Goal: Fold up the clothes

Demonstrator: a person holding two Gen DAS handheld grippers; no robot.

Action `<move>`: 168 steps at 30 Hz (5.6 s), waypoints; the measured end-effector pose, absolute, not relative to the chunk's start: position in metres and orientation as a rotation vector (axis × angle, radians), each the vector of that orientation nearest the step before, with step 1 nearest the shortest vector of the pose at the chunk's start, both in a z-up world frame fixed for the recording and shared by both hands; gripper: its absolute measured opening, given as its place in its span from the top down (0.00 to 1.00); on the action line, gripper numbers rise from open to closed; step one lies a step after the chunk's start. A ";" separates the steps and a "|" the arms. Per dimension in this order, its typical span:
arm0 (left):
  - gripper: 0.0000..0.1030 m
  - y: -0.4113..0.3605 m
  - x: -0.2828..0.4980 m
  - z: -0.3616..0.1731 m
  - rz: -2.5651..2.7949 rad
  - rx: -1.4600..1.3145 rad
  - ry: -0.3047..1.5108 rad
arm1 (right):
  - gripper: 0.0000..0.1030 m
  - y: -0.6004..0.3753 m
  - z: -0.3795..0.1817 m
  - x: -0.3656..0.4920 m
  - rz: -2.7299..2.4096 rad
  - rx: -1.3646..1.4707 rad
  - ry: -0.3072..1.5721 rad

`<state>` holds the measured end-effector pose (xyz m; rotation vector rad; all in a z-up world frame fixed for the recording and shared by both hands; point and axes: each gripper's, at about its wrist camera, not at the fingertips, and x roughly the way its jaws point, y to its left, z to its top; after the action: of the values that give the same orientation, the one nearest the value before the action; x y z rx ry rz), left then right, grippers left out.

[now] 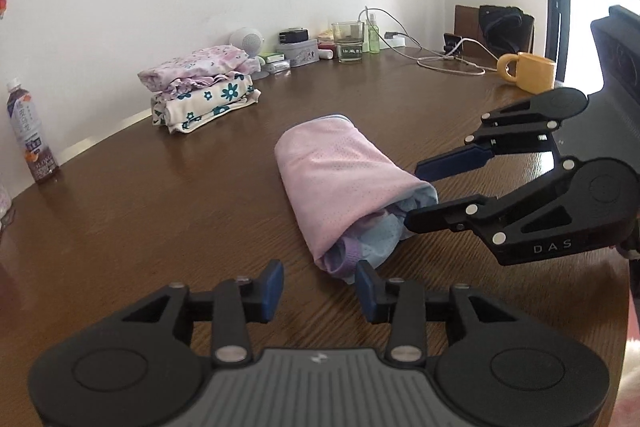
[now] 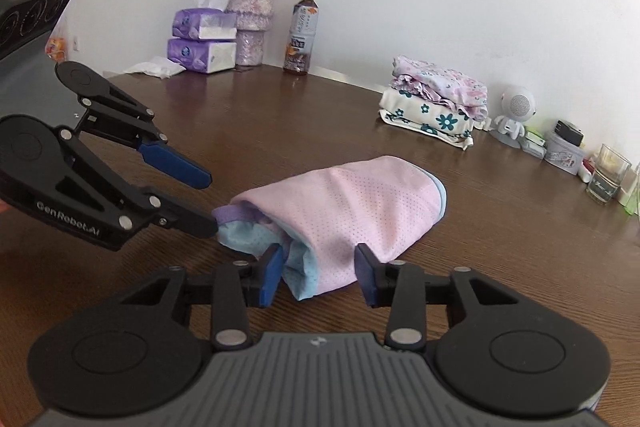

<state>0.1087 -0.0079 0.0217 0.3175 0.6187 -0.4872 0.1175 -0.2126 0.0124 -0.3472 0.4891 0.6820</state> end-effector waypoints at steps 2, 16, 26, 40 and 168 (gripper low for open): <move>0.63 -0.014 0.115 0.018 -0.495 0.364 0.619 | 0.83 -0.215 0.012 0.119 0.680 -0.330 0.502; 0.97 -0.047 0.138 0.019 -0.549 0.448 0.501 | 0.59 -0.216 0.016 0.116 0.654 -0.367 0.458; 0.87 -0.047 0.121 0.023 -0.573 0.419 0.483 | 0.80 -0.189 0.003 0.136 0.542 -0.473 0.469; 0.95 -0.047 0.137 0.010 -0.535 0.393 0.567 | 0.80 -0.194 0.001 0.130 0.536 -0.463 0.459; 0.69 0.069 0.199 -0.014 -0.439 -0.728 0.875 | 0.69 -0.307 -0.027 0.251 0.777 0.584 0.914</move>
<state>0.1994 0.0690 -0.0140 -0.7279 0.8747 -0.4388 0.2509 -0.3074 -0.0266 0.5842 0.9144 0.7773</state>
